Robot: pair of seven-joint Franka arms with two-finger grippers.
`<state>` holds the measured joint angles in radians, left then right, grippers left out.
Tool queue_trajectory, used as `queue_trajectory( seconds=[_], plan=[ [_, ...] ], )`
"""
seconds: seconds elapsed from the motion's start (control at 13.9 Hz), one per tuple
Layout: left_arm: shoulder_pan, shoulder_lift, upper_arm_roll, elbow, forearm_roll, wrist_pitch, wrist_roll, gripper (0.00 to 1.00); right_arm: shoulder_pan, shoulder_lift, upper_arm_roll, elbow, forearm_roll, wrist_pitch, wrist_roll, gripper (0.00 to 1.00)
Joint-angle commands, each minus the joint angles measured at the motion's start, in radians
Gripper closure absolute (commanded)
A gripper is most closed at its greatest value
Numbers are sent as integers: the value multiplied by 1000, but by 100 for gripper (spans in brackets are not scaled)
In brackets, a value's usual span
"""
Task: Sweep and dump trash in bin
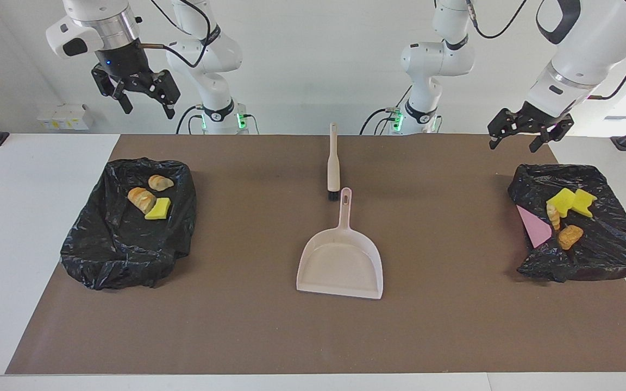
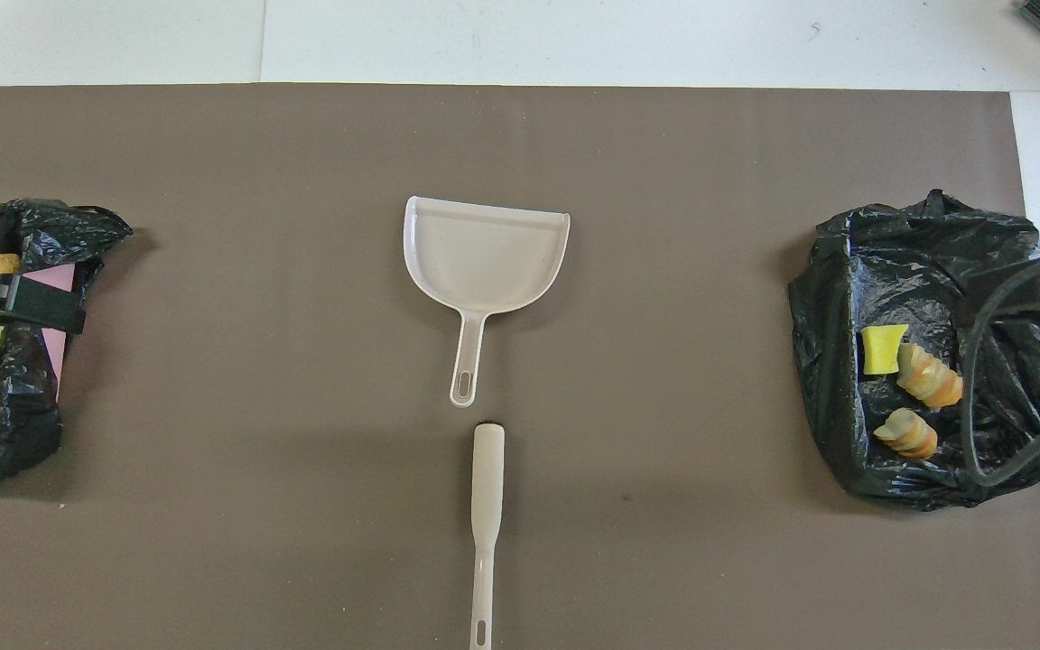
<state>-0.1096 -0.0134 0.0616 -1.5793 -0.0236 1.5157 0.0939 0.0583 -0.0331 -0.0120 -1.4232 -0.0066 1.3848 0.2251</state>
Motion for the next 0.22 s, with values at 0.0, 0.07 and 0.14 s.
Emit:
queue_trajectory(
  seconds=[0.0,0.07,0.14],
  plan=[
    [1,18,-2,36,17,-34,10,0,-8,-18,-2,-19,4,7,-36,0],
    [1,21,0,38,17,-37,12,0,-8,-18,-2,-20,4,5,-36,0],
    [2,21,-2,42,17,-40,12,0,-8,-19,-3,-20,4,5,-36,0]
  ],
)
